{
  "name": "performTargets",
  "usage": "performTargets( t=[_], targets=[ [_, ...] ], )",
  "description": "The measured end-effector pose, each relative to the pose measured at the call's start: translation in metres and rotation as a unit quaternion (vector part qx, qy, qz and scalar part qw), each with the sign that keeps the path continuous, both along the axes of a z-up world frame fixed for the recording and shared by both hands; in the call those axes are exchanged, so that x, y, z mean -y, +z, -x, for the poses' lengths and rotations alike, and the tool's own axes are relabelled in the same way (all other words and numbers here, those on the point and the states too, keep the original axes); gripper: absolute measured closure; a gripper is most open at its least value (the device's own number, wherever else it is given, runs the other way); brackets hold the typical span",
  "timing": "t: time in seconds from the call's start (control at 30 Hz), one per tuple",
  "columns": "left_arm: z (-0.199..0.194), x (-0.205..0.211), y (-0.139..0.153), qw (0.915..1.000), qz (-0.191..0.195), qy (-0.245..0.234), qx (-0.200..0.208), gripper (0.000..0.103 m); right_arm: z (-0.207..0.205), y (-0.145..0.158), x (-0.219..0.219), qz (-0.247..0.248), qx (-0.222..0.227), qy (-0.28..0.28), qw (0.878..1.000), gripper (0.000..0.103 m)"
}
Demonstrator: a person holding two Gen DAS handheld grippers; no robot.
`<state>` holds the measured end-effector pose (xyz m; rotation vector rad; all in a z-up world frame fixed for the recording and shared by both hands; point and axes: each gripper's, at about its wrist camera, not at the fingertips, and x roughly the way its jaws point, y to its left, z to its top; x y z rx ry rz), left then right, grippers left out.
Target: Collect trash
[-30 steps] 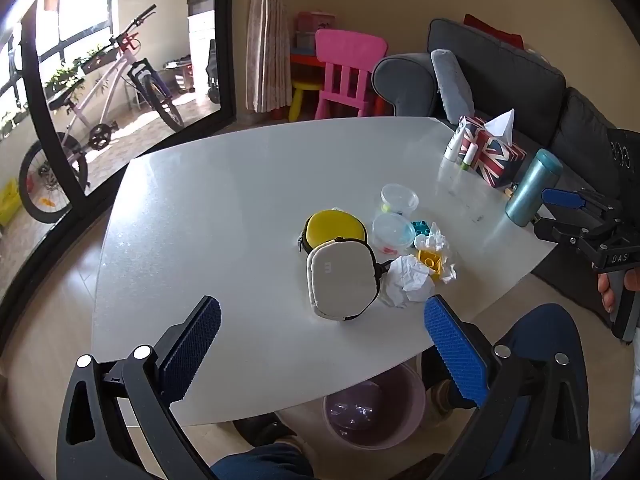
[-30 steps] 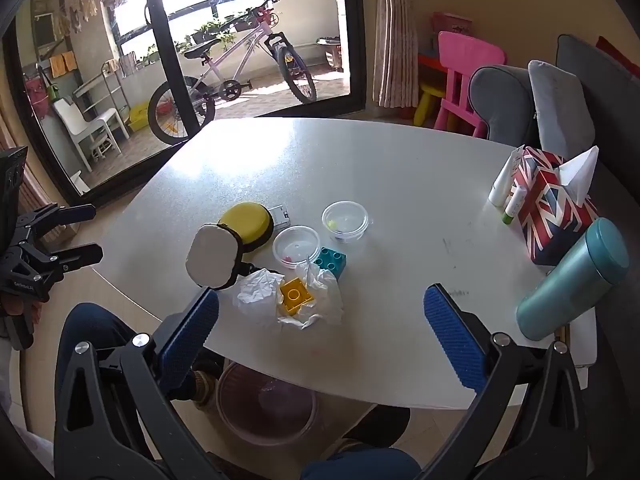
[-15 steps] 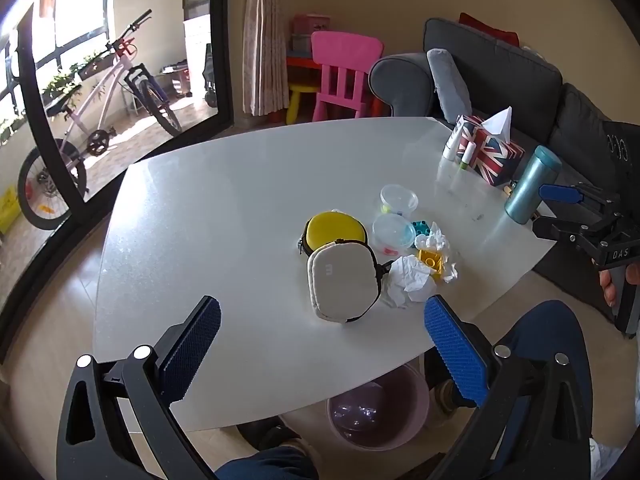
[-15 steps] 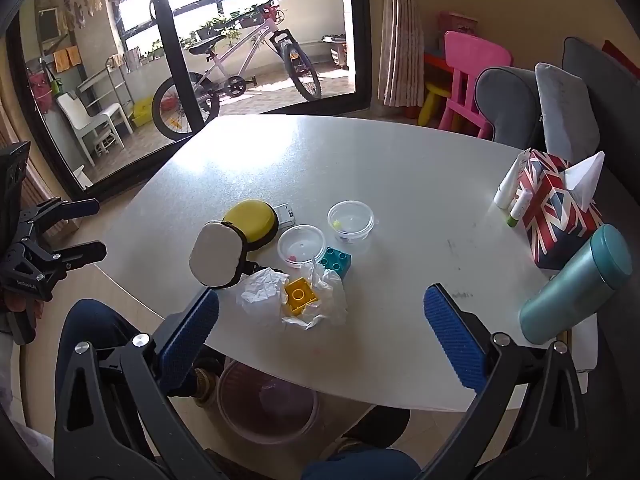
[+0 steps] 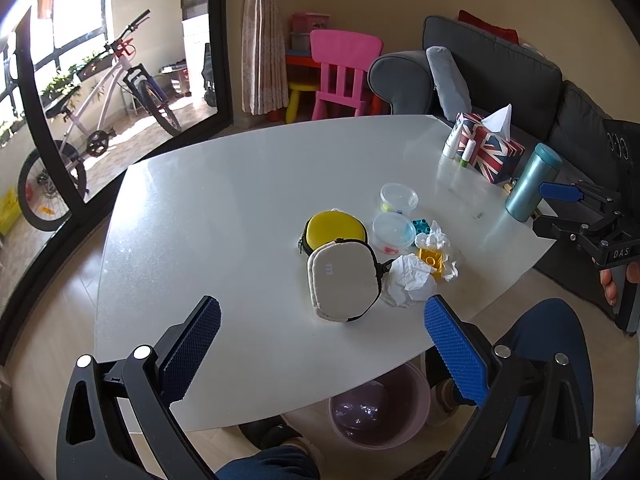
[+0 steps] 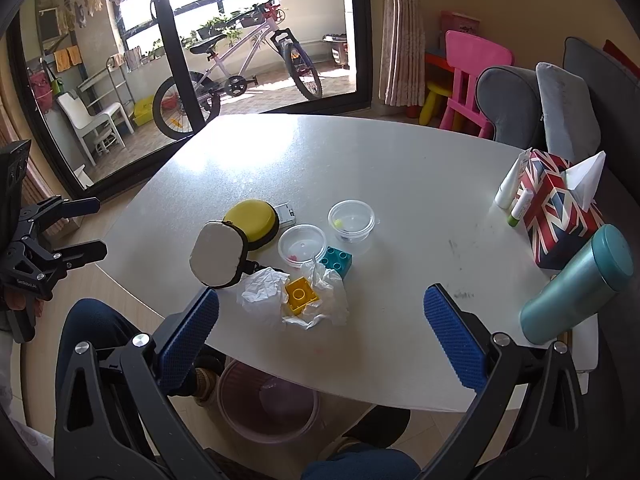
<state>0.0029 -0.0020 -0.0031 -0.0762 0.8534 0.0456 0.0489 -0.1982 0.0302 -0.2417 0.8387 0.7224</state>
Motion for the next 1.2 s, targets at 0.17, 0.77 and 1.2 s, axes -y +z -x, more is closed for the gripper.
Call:
performTargets(
  t=[0.17, 0.77, 1.2],
  targets=[
    [0.0001, -0.0012, -0.0006, 1.0000, 0.000, 0.001, 0.002, 0.006, -0.0013, 0.0001, 0.0003, -0.001, -0.001, -0.001, 1.000, 0.003],
    [0.0005, -0.0009, 0.0015, 1.0000, -0.003, -0.001, 0.001, 0.006, -0.0017, 0.0007, -0.0002, -0.003, -0.001, -0.001, 1.000, 0.003],
    [0.0006, -0.0006, 0.0017, 1.0000, -0.004, -0.002, 0.000, 0.006, -0.0026, 0.0018, 0.0009, -0.005, -0.002, -0.001, 1.000, 0.003]
  ],
)
